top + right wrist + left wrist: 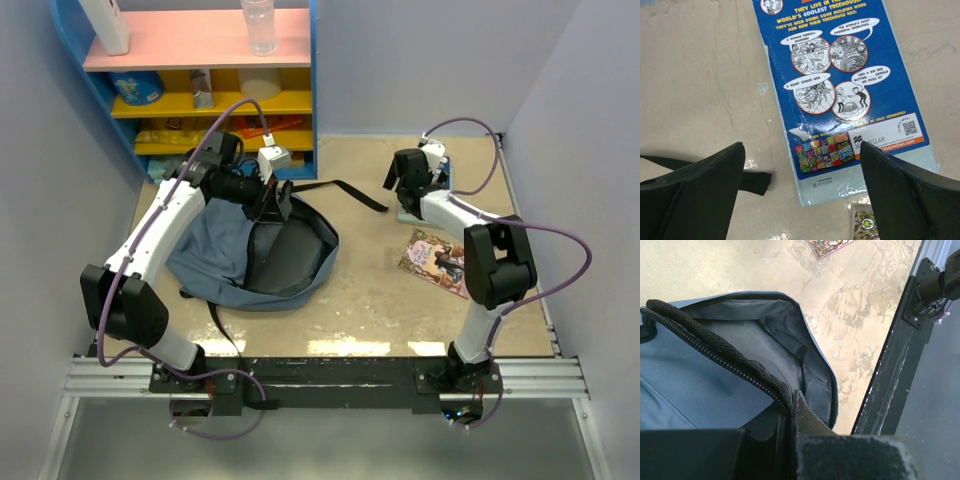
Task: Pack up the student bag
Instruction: Adjust the book at the center of the board.
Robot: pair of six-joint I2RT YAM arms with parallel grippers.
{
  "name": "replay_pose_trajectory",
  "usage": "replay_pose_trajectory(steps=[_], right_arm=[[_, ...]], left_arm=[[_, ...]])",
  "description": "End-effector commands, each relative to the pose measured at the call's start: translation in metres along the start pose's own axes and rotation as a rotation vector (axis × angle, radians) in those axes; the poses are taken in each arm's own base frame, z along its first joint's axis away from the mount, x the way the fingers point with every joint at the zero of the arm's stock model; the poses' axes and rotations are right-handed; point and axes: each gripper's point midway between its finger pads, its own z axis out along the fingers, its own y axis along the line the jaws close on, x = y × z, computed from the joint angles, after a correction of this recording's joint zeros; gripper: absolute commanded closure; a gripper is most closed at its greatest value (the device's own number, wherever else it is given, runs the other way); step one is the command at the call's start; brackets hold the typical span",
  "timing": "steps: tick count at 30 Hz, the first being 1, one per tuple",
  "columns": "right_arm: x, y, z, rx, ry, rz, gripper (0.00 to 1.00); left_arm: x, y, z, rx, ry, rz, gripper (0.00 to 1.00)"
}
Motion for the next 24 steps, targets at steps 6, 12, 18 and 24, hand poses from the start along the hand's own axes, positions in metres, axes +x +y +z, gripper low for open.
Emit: replay_pose_trajectory(steps=[6, 12, 18, 24], right_arm=[[-0.022, -0.024, 0.013, 0.187, -0.048, -0.113, 0.01], [-0.017, -0.016, 0.014, 0.153, -0.040, -0.123, 0.01], [-0.019, -0.013, 0.018, 0.155, -0.035, -0.145, 0.01], [-0.012, -0.003, 0.023, 0.162, -0.027, -0.206, 0.02]], left_arm=[[-0.001, -0.005, 0.001, 0.024, -0.013, 0.027, 1.00], [0.001, -0.005, 0.000, 0.025, -0.012, 0.025, 1.00], [0.001, -0.005, 0.000, 0.024, -0.014, 0.027, 1.00], [0.004, -0.004, 0.000, 0.023, -0.010, 0.023, 1.00]])
